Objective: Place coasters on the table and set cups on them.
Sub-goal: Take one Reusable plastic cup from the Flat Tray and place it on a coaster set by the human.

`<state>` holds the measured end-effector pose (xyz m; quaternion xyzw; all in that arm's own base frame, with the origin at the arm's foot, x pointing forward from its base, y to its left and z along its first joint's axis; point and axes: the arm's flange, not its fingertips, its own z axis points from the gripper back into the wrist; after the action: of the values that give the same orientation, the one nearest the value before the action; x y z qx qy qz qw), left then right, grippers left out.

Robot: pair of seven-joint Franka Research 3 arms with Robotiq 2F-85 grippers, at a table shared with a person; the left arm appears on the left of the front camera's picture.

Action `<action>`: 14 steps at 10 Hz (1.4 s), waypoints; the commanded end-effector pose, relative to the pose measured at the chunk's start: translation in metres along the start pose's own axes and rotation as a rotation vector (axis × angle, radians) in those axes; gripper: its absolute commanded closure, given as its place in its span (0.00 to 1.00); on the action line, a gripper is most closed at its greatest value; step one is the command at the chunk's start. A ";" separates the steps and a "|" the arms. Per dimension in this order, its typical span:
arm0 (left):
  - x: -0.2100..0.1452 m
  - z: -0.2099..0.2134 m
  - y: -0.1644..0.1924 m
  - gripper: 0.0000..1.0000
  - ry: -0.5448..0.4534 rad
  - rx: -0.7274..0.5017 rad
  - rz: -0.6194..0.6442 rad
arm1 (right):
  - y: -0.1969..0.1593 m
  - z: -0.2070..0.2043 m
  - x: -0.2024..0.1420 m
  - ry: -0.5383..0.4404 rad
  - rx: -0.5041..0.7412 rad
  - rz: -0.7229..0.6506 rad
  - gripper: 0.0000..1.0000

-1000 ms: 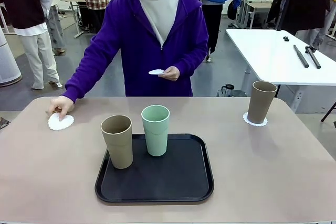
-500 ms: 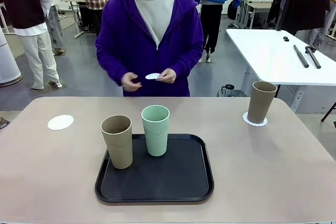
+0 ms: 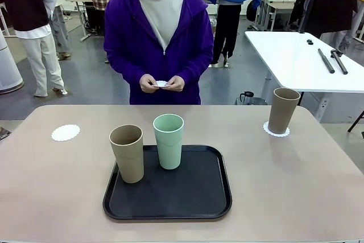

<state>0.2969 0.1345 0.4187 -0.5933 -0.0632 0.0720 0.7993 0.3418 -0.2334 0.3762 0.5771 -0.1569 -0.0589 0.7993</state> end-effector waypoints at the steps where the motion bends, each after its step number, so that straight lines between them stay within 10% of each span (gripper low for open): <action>1: -0.001 0.001 0.000 0.00 -0.005 -0.010 -0.005 | 0.001 0.000 0.000 -0.001 0.001 0.002 0.00; 3: 0.014 -0.005 -0.013 0.00 0.096 0.034 -0.163 | 0.001 0.000 0.000 -0.001 0.001 0.002 0.00; 8: 0.053 -0.069 -0.115 0.00 0.485 0.600 -0.857 | 0.001 0.000 0.000 -0.001 0.001 0.002 0.00; 14: 0.021 -0.192 -0.150 0.00 0.584 0.879 -1.287 | 0.001 0.000 0.000 -0.001 0.001 0.002 0.00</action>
<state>0.3657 -0.0803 0.5297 -0.0925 -0.1270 -0.5293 0.8337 0.3428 -0.2329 0.3768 0.5765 -0.1565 -0.0575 0.7999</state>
